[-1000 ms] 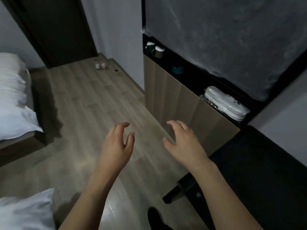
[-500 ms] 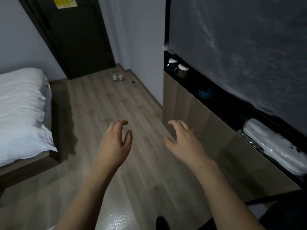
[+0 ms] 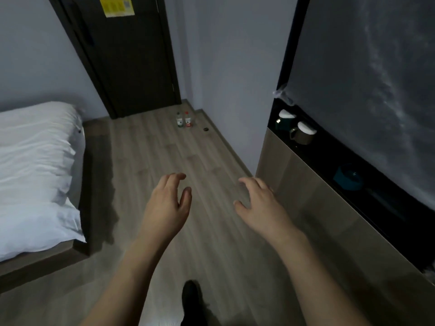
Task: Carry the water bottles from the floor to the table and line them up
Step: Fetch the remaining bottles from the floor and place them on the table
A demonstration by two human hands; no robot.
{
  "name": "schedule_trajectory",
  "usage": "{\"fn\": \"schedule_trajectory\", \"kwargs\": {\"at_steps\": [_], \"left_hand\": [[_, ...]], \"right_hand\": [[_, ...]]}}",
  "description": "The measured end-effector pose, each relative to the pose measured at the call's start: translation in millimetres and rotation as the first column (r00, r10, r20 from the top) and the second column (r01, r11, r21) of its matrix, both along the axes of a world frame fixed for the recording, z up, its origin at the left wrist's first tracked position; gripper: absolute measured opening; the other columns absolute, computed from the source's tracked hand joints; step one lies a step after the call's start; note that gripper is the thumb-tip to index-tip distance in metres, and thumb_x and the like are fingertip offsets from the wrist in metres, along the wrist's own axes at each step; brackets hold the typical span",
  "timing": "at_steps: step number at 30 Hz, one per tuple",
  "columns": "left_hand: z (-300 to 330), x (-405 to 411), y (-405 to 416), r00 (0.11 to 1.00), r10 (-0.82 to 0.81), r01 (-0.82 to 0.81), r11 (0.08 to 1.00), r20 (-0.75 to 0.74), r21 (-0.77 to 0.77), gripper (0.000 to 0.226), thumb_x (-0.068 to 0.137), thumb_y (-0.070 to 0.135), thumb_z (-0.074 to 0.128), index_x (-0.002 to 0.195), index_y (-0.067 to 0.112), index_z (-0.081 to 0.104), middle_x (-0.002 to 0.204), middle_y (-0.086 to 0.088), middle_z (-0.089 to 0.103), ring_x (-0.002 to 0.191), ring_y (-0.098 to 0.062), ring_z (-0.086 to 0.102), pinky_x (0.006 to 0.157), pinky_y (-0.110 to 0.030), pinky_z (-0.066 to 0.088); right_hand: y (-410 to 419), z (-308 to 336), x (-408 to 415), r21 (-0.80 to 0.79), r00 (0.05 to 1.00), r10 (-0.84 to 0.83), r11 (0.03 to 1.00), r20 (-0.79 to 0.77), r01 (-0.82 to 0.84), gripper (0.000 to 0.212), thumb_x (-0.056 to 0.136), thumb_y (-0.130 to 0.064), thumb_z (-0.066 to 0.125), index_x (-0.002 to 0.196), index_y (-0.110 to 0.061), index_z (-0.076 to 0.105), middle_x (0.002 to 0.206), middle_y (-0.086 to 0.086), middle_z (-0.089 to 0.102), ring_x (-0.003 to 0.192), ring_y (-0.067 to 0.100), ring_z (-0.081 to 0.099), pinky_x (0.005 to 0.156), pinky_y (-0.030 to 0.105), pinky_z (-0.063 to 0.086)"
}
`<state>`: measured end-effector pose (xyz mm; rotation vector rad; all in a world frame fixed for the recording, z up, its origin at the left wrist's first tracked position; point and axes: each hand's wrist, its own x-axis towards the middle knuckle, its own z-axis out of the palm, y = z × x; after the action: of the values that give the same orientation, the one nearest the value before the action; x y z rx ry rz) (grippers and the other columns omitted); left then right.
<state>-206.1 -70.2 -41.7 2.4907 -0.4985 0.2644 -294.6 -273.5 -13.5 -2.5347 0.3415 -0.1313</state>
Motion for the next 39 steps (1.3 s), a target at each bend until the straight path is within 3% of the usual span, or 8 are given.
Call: {"fn": "schedule_trajectory", "kwargs": {"at_steps": [8,15,24,32,39], "left_hand": [[27.1,171.9,43.9,0.998,0.013,-0.012,1.0,0.055,-0.013,0.036,0.098,0.038,0.051,0.131,0.024,0.051,0.127,0.004,0.055,0.111,-0.013,0.058,0.088,-0.025,0.045],[26.8,268.9,61.2,1.0,0.026,-0.026,1.0,0.008,-0.002,0.037,0.098,0.036,0.05,0.131,0.02,0.053,0.129,0.002,0.056,0.113,-0.015,0.058,0.093,-0.032,0.049],[11.4,426.9,36.7,1.0,0.018,-0.018,1.0,-0.017,0.024,0.037,0.099,0.036,0.051,0.132,0.02,0.053,0.13,0.004,0.055,0.11,-0.012,0.058,0.086,-0.023,0.044],[45.4,592.9,17.2,0.996,0.082,-0.083,0.996,0.033,0.023,0.039,0.098,0.037,0.05,0.133,0.019,0.052,0.133,0.0,0.054,0.106,-0.009,0.057,0.083,-0.024,0.043],[30.5,706.4,25.3,0.994,0.112,-0.111,0.993,-0.009,0.042,0.04,0.098,0.038,0.05,0.133,0.019,0.052,0.133,0.0,0.054,0.11,-0.013,0.058,0.086,-0.028,0.048]], "right_hand": [[44.3,29.2,181.7,-0.045,0.998,0.052,0.998,0.035,-0.05,0.055,0.09,-0.032,0.059,0.141,-0.019,0.043,0.141,0.003,0.045,0.128,0.023,0.044,0.108,0.035,0.034],[50.3,23.3,283.4,-0.047,0.998,0.055,0.997,-0.016,-0.056,0.055,0.091,-0.034,0.057,0.142,-0.02,0.042,0.143,0.001,0.044,0.129,0.022,0.043,0.108,0.033,0.033],[27.0,3.4,447.9,-0.049,0.997,0.076,0.996,-0.027,-0.077,0.055,0.089,-0.03,0.059,0.14,-0.017,0.044,0.141,0.003,0.047,0.126,0.023,0.045,0.106,0.03,0.032],[0.2,23.5,616.4,-0.02,0.993,0.111,0.994,0.036,-0.111,0.056,0.091,-0.03,0.057,0.144,-0.019,0.04,0.144,0.002,0.043,0.13,0.022,0.042,0.109,0.035,0.033],[1.0,14.2,733.9,-0.023,0.99,0.137,0.99,0.01,-0.137,0.055,0.091,-0.03,0.056,0.143,-0.017,0.041,0.143,0.002,0.044,0.129,0.021,0.042,0.105,0.032,0.034]]}}
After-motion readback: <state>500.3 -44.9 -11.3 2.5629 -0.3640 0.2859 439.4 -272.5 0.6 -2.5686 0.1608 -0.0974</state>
